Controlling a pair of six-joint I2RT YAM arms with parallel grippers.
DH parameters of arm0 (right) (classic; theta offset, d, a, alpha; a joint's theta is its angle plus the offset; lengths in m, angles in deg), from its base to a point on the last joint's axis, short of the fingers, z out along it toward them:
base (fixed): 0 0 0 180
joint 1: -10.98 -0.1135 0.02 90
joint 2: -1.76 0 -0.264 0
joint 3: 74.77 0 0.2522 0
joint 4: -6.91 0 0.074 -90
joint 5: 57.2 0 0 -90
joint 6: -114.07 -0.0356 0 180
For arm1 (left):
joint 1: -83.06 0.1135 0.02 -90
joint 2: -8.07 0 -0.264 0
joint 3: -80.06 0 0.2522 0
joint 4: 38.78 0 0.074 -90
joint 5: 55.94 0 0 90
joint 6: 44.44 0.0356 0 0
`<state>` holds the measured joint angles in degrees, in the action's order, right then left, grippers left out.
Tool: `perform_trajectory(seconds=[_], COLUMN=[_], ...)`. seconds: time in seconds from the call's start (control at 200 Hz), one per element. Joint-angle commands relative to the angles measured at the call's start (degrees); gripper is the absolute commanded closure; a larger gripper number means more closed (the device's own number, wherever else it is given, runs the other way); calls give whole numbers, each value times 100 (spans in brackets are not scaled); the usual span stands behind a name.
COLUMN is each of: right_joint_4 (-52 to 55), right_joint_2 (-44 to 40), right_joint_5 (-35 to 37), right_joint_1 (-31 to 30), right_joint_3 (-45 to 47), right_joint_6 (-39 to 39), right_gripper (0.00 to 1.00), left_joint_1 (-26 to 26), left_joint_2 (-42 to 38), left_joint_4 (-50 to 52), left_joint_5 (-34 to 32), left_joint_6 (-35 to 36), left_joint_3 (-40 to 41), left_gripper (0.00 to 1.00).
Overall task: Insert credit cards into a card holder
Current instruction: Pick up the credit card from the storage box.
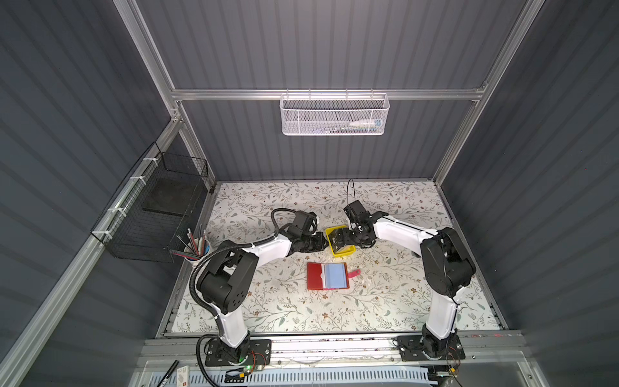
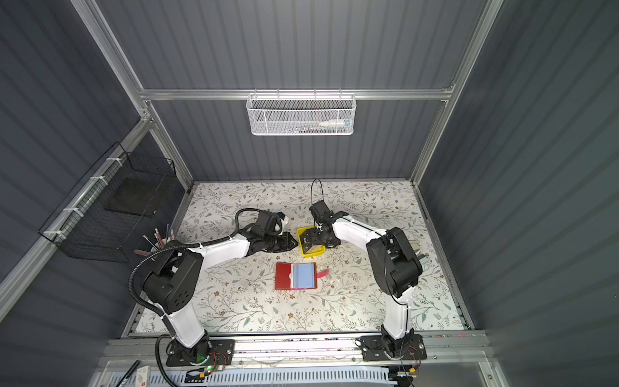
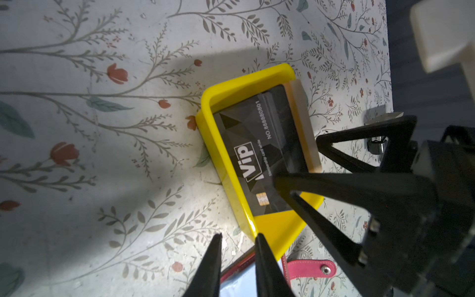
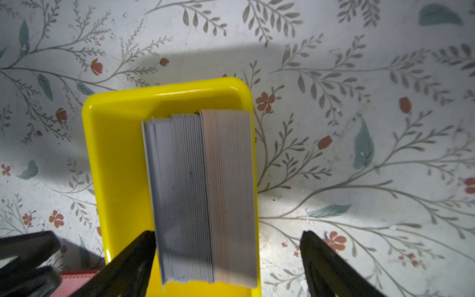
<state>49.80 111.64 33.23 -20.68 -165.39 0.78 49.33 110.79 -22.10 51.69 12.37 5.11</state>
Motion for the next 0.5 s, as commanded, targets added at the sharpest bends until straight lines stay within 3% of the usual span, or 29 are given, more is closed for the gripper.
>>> perform_trajectory(seconds=[0.0,0.325,0.495], right_joint_4=[242,79,124], right_joint_2=[111,-57,-169], right_joint_5=[301,-4,221], right_joint_1=[16,11,11], right_joint_3=[-168,-46,13], right_joint_6=[48,98,97], right_gripper=[11,11,11], left_joint_1=[34,34,34], left_joint_2=[-142,-67,-38], left_joint_4=[-63,-200,-204], left_joint_5=[82,415,432], left_joint_6=[-45,-121,-134], left_joint_3=[81,-16,-56], left_gripper=[75,75,75])
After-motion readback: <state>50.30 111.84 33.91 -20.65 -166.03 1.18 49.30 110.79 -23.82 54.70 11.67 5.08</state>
